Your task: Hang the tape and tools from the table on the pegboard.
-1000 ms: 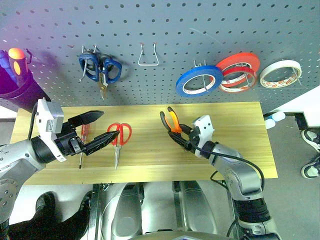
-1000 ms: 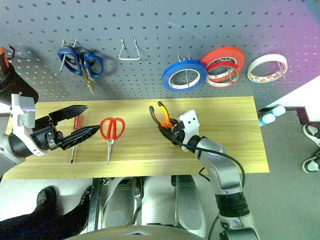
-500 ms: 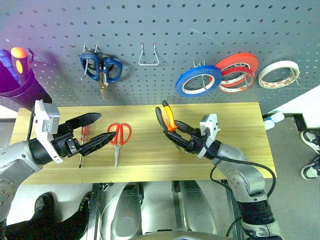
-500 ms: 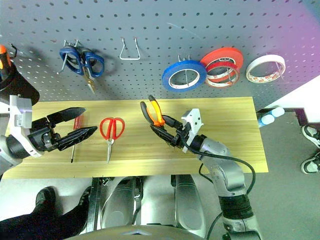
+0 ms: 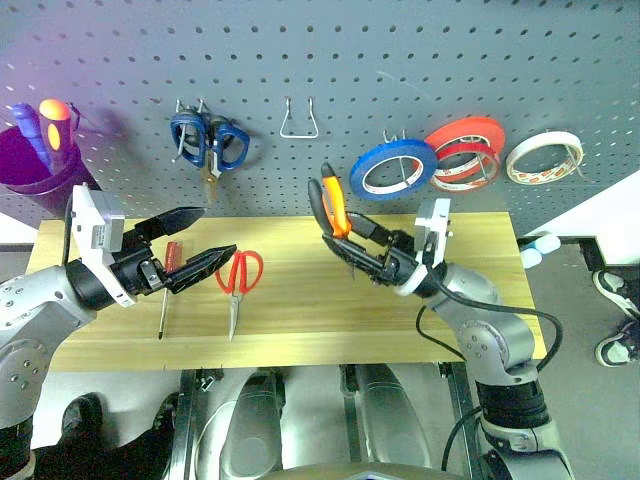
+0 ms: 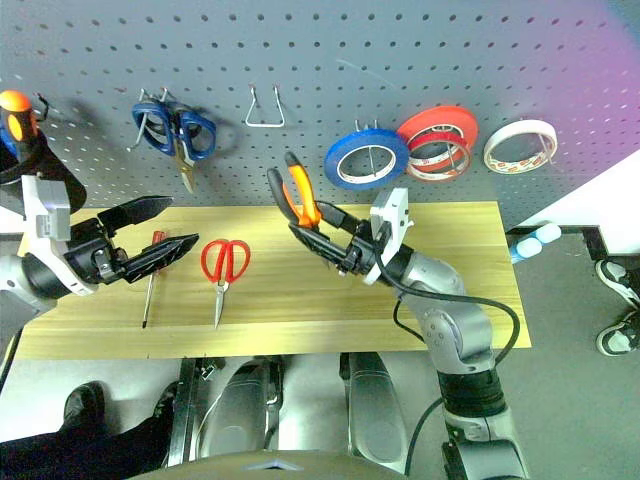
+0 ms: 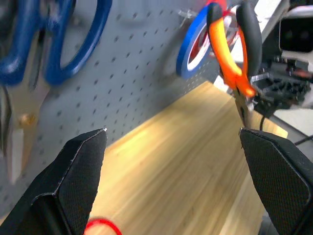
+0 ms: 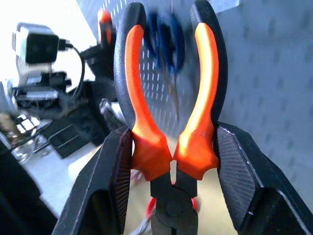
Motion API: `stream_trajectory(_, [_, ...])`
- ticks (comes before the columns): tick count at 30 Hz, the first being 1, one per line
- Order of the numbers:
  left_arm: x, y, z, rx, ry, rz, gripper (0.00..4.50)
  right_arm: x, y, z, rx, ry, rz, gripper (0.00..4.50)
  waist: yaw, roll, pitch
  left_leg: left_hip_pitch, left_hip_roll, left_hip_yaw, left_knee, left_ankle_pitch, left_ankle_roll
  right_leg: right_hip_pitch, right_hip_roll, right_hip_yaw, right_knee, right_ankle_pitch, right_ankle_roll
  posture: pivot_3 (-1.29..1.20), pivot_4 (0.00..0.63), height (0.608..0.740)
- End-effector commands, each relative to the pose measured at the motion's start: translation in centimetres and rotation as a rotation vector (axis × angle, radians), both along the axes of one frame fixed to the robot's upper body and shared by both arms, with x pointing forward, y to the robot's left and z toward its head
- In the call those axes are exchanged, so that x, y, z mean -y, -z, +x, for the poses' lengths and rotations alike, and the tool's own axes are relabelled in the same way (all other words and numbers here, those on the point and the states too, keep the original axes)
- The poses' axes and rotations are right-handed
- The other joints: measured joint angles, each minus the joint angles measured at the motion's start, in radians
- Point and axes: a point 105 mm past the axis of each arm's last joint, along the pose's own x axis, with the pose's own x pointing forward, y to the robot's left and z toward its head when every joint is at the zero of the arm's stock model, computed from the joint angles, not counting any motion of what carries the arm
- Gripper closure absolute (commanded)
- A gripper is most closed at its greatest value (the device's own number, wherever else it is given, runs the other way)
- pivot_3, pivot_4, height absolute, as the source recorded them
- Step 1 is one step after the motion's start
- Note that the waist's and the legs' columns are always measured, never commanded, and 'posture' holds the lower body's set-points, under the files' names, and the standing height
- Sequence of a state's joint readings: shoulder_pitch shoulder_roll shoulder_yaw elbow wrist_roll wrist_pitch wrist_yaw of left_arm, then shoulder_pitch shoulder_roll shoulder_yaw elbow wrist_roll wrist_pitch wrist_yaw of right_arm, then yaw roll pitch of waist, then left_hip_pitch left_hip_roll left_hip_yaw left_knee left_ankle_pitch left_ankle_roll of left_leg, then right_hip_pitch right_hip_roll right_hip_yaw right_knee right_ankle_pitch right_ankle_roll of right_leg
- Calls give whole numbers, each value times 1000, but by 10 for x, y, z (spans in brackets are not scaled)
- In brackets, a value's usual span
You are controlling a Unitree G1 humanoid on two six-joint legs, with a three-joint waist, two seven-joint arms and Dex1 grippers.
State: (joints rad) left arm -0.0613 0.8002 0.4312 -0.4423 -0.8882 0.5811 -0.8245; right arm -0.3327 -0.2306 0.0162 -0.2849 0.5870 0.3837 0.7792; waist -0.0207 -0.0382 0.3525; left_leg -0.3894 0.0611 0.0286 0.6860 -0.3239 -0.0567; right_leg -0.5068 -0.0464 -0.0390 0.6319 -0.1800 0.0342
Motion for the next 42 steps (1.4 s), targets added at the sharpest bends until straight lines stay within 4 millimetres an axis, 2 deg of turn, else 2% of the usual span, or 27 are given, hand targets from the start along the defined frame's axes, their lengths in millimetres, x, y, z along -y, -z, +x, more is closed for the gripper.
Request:
stream_trajectory(1, [3, -6, 1, 43, 11, -8, 0, 0, -27, 3, 85, 20, 90, 2371, 0, -1, -7, 1, 0, 0, 0, 0, 0, 1, 0, 0, 0, 0, 0, -70, 219, 733])
stream_trajectory(8, [5, -8, 4, 65, 14, -12, 0, 2, -44, 14, 127, 76, 149, 2371, 0, -2, -28, 3, 0, -1, 3, 0, 0, 5, 0, 0, 0, 2, 0, -64, 200, 733])
stream_trajectory(15, [8, -10, 5, 80, 10, -28, 0, -1, -74, 28, 184, 173, 249, 2371, -1, -2, -45, 3, 1, -1, 10, 0, 0, 8, 1, -1, 1, 6, 0, -53, 188, 733])
stream_trajectory(27, [12, -5, 5, 78, 16, -27, 0, -25, -91, 35, 223, 163, 278, 2371, 0, -3, -65, 8, 1, -1, 12, 0, 1, 14, 1, 0, 1, 7, 0, -39, 188, 733])
stream_trajectory(42, [12, -5, 2, 78, 3, -34, 0, -34, -111, 52, 264, 232, 381, 2371, 3, -3, -67, 12, 2, -1, 12, 0, 1, 17, 1, 0, 2, 8, -1, -15, 200, 733])
